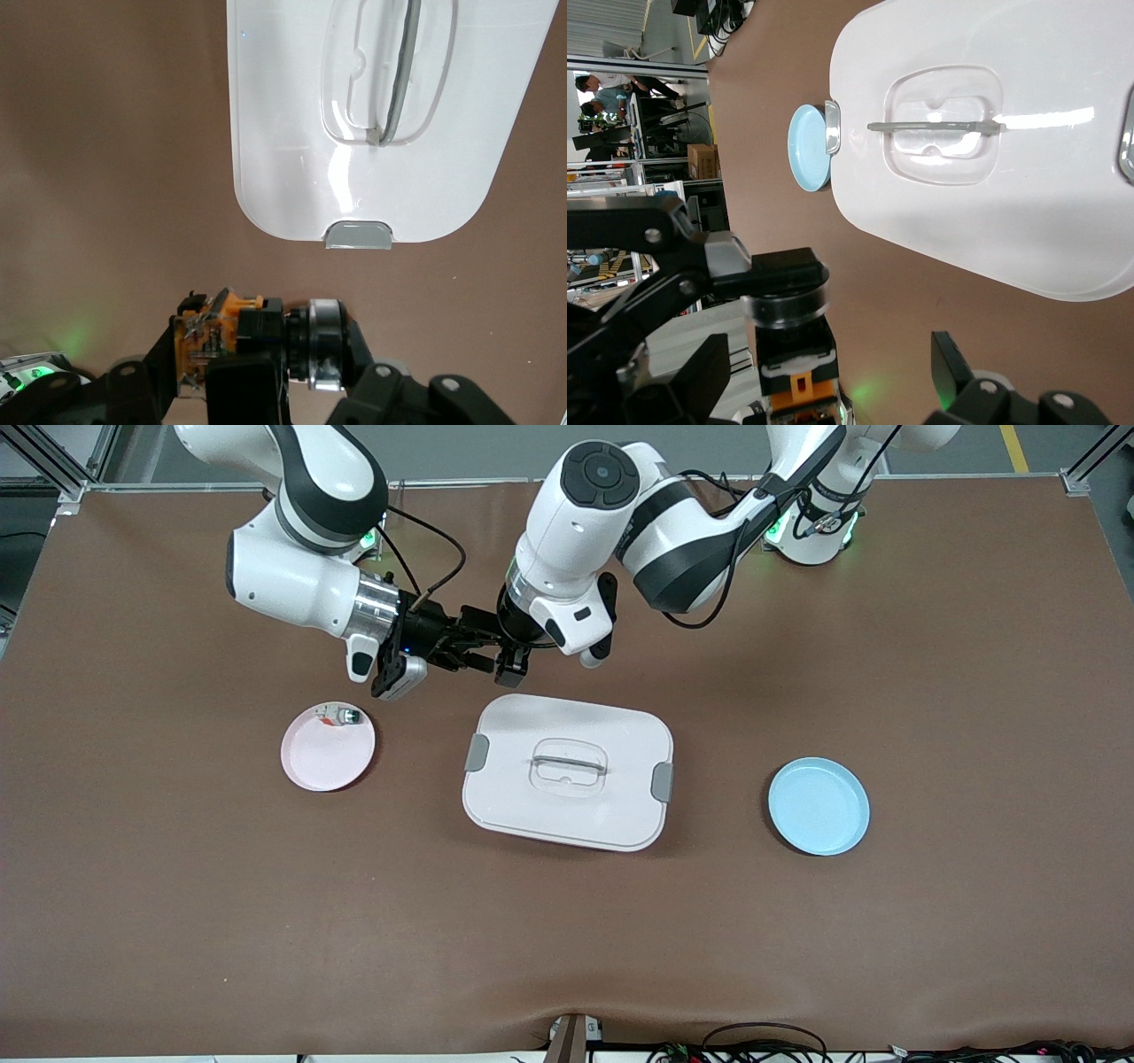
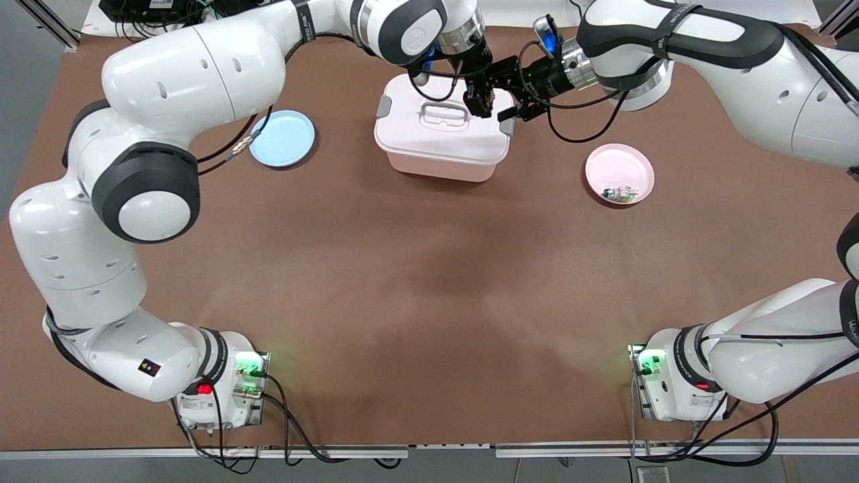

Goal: Transfer orange switch to right arm and place
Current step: 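Close the right gripper on the switch and open the left gripper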

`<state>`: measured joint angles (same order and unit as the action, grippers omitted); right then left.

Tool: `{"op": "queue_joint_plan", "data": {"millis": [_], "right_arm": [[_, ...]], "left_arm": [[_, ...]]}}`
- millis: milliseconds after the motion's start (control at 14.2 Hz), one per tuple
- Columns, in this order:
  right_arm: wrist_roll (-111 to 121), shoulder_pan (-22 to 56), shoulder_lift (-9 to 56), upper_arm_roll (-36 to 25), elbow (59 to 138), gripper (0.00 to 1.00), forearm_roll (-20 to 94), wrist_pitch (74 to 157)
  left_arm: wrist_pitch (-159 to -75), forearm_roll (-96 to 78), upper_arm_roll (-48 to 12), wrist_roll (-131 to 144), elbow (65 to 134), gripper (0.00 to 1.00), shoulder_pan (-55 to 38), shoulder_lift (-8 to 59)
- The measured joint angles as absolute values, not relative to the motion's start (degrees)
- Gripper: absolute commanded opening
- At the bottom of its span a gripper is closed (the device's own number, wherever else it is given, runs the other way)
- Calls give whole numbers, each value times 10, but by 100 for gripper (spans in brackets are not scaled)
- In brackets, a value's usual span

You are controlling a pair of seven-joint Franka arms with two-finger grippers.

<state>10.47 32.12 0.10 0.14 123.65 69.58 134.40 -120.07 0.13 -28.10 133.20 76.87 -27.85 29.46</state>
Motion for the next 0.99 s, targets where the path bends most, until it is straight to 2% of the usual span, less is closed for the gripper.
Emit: {"op": "queue_joint_plan", "data": {"millis": [70,141,563,633,704,774,844,985], "right_arm": [[113,321,2,1,1236,10,696,1344],[120,321,2,1,1236,0,697,1344],[125,322,2,1,1226,0,707,1342],[126,322,2,1,1226,0,707,1342],[126,322,2,1,1226,0,707,1342],[126,322,2,1,1226,0,707,1342],[126,322,2,0,1225,0,707,1342],[127,322,5,1,1224,0,707,1342]], "left_arm": [[-1201,1,-281,1332,769,0,-279,295],[-1200,1,-281,1332,769,0,-280,295],[-1200,0,-281,1332,766,0,-280,297],[-1200,0,-281,1332,766,9,-280,297],[-1200,0,-281,1332,766,44,-280,297],[-1200,0,-281,1332,766,82,-280,297],[-1200,0,-281,1332,766,100,-280,297],[-1200,0,-281,1332,765,100,-280,297]]}}
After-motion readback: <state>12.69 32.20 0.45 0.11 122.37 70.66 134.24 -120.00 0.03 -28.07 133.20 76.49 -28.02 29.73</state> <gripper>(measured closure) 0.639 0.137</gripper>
